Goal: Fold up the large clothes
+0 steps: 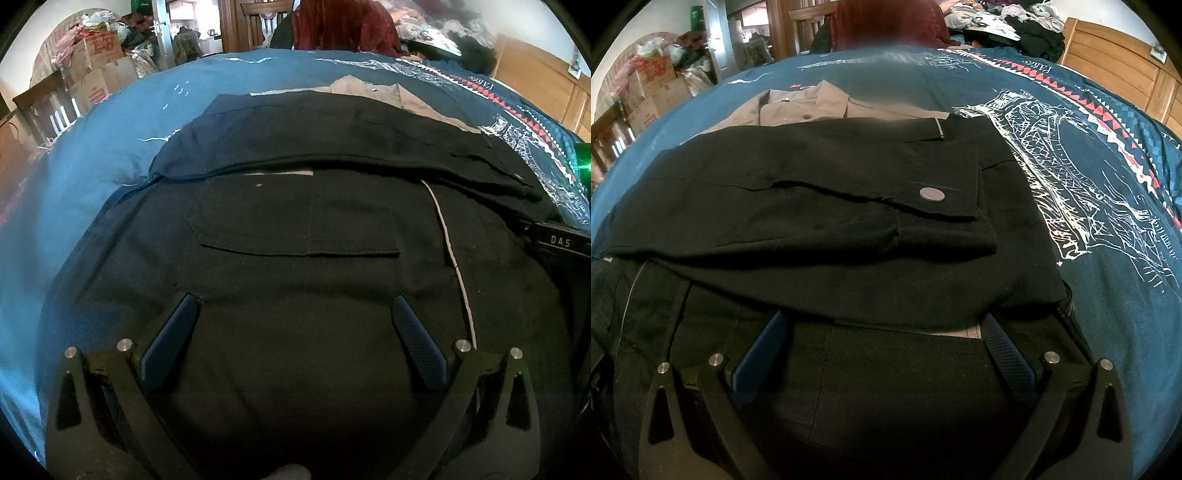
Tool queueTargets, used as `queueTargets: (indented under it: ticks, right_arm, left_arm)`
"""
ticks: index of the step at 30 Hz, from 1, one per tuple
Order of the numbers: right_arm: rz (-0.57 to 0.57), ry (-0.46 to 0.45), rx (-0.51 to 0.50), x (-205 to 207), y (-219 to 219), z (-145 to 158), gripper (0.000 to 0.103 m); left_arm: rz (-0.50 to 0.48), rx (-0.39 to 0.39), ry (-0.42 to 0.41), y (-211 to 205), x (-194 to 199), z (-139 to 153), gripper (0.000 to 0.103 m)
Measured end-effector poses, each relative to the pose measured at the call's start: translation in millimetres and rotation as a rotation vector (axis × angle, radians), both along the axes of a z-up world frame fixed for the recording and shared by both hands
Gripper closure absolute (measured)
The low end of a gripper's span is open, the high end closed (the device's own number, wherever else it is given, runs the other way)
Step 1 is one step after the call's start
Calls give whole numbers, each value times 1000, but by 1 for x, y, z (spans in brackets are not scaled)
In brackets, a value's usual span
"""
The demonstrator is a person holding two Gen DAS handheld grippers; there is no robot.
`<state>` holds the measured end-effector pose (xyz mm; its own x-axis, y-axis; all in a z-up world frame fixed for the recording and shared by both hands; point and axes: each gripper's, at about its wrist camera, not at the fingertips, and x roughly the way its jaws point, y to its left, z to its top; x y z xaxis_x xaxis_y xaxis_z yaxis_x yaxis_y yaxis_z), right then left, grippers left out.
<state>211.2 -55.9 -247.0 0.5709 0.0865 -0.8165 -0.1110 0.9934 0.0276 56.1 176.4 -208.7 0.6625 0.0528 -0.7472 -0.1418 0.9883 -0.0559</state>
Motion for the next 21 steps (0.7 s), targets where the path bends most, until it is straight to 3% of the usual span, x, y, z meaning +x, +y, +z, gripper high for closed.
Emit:
queueTargets:
  ticks: [21]
  right_arm:
    - [1, 0, 0, 0, 0, 0, 0]
  left_arm:
    - [-8, -12, 4, 3, 1, 1, 0]
